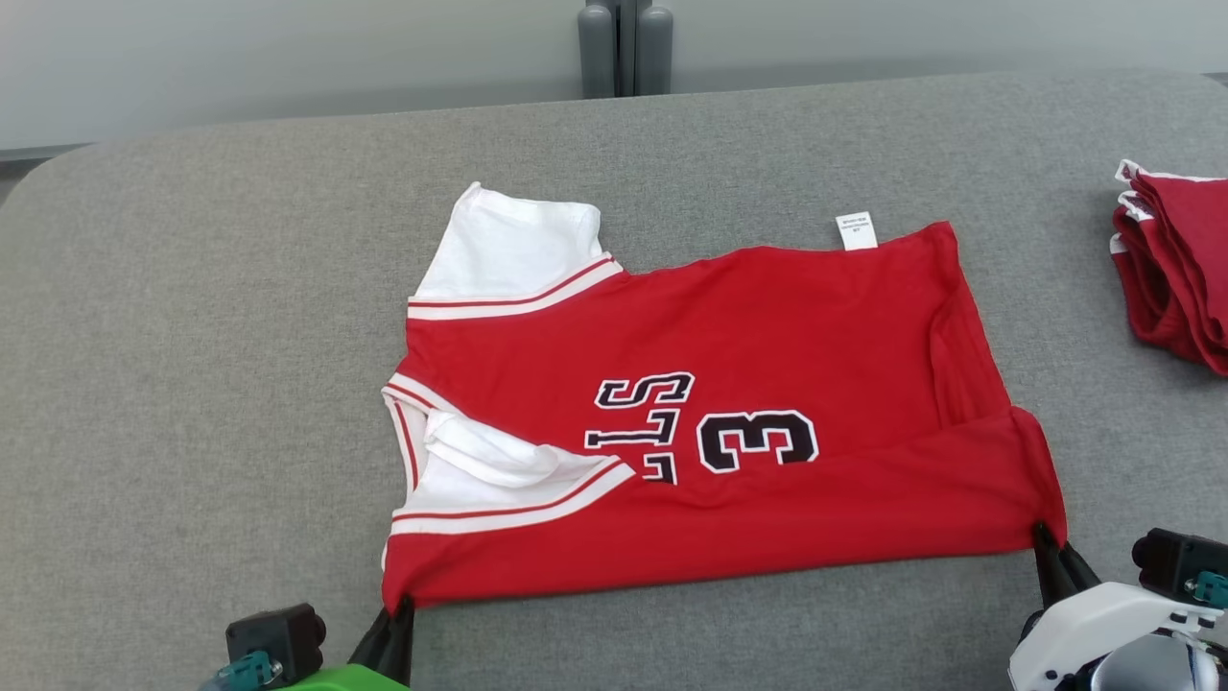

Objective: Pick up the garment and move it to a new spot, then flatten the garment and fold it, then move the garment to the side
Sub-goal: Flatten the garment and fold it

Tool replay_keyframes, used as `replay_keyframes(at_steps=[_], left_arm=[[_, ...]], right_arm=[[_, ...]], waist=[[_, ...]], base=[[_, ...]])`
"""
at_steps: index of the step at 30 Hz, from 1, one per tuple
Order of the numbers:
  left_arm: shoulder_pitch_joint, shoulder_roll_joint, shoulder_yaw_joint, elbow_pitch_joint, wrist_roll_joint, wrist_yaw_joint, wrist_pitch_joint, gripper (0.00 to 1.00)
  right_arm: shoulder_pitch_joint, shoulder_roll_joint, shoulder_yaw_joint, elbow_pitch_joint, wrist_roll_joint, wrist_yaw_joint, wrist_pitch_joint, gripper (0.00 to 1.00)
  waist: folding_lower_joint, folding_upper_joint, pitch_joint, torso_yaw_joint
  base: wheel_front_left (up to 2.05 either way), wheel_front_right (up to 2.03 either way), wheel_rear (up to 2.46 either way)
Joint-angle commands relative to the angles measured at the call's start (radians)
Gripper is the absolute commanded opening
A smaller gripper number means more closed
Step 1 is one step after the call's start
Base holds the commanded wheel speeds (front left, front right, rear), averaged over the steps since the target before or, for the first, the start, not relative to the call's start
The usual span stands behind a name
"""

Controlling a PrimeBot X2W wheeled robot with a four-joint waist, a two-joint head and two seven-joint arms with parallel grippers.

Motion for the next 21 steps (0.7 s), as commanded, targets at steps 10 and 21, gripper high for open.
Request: replay_keyframes(at_steps=[10, 21], left_arm=[[-0.104, 0.095, 0.037, -0.017, 0.053, -0.011, -0.012, 1.00], [-0.641, 0.224, -0.008, 0.136, 0.123, -0.144, 0.127, 1.00]], right_arm=[[0.010, -0.004, -0.030, -0.099, -0.005, -0.001, -0.020, 1.00], [-0.190, -0.004, 0.100, -0.173, -0.038, -0.001, -0.007, 1.00]], waist=[[0.0000, 0.0000, 0.019, -0.034], [0.0000, 0.0000, 0.182, -0.119]], base=[[0.00, 0.00, 0.00], [0.00, 0.00, 0.00]])
